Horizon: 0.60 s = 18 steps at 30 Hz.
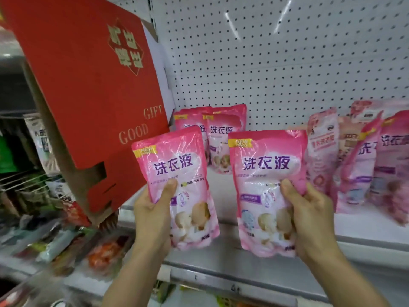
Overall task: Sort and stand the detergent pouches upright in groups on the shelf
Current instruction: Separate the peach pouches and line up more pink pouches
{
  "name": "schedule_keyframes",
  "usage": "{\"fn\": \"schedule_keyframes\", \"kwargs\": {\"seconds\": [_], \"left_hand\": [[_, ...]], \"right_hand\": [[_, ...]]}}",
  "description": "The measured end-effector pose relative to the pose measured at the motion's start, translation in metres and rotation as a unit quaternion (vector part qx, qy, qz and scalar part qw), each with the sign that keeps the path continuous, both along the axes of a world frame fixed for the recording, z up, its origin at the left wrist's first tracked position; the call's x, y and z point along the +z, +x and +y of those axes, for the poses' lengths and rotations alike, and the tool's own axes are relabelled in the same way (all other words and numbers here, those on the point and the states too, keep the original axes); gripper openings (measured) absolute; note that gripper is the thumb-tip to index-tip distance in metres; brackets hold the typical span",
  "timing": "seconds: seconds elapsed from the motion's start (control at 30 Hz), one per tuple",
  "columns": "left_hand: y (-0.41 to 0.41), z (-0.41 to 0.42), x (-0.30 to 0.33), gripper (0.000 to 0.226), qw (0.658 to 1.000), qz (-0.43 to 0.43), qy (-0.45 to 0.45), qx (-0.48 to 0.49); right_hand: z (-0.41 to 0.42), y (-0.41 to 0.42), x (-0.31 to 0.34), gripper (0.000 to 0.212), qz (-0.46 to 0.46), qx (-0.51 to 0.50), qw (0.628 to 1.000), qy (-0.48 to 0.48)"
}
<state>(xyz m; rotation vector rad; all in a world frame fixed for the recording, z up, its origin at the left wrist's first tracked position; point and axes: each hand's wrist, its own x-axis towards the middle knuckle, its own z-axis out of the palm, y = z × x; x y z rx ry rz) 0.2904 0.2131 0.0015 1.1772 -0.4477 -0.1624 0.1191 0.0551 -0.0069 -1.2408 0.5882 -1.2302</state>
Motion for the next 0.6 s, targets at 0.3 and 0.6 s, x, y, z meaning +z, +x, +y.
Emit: {"fn": "schedule_keyframes", "kwargs": {"seconds": [0.3, 0.6], "left_hand": [[0.098, -0.073, 0.006, 0.015, 0.999, -0.038, -0.011, -0.001], [0.171, -0.117, -0.003, 0.017, 0.996, 0.030, 0.020, -0.082]], "right_hand": [[-0.047, 0.076, 0.029, 0.019, -0.020, 0.005, 0.999, -0.049], [-0.082, 0.090, 0.035, 0.019, 0.031, 0.075, 0.996, -0.023]]}}
